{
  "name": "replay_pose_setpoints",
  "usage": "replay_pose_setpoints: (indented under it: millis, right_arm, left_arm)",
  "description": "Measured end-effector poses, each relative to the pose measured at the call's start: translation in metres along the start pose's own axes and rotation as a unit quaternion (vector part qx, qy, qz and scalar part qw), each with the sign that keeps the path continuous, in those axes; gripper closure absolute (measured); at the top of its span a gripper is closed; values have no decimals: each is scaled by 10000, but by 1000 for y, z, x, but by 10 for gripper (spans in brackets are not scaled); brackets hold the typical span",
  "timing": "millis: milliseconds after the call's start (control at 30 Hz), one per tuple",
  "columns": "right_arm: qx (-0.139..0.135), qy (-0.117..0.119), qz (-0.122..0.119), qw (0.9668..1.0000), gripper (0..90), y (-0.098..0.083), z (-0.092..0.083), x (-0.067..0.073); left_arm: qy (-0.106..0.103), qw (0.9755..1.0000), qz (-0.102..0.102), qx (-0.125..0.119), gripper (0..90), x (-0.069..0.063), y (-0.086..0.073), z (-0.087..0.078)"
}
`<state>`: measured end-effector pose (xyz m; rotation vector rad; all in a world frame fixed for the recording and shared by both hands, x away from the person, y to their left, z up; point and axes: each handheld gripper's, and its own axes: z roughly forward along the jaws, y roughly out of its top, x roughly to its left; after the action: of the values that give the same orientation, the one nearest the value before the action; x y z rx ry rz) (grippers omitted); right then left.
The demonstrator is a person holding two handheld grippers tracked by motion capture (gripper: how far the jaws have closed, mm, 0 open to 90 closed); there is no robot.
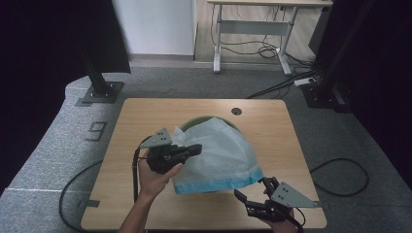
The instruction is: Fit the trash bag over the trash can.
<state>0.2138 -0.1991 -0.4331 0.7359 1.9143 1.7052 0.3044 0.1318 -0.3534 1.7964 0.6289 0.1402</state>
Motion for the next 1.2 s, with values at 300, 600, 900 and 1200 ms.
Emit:
replay_pose_setpoints:
  millis: [300, 600, 900, 1200]
  right_arm:
    - [300, -413, -81, 9987, 298, -3, 6, 0]
    - [386, -574, -331, 9971, 361, -8, 15, 4]
    - [518, -963, -396, 9932, 759, -2, 26, 3]
    - [610, -853, -341, 9939, 886, -2, 14, -1]
  left_arm:
    - [-37, 10000, -16, 9, 897, 1, -1, 0]
    - [-41, 10000, -42, -47, 897, 3, 3, -7]
    - [17, 9999, -1, -103, 897, 4, 3, -7]
    - [258, 9994, 25, -234, 898, 12, 4, -14]
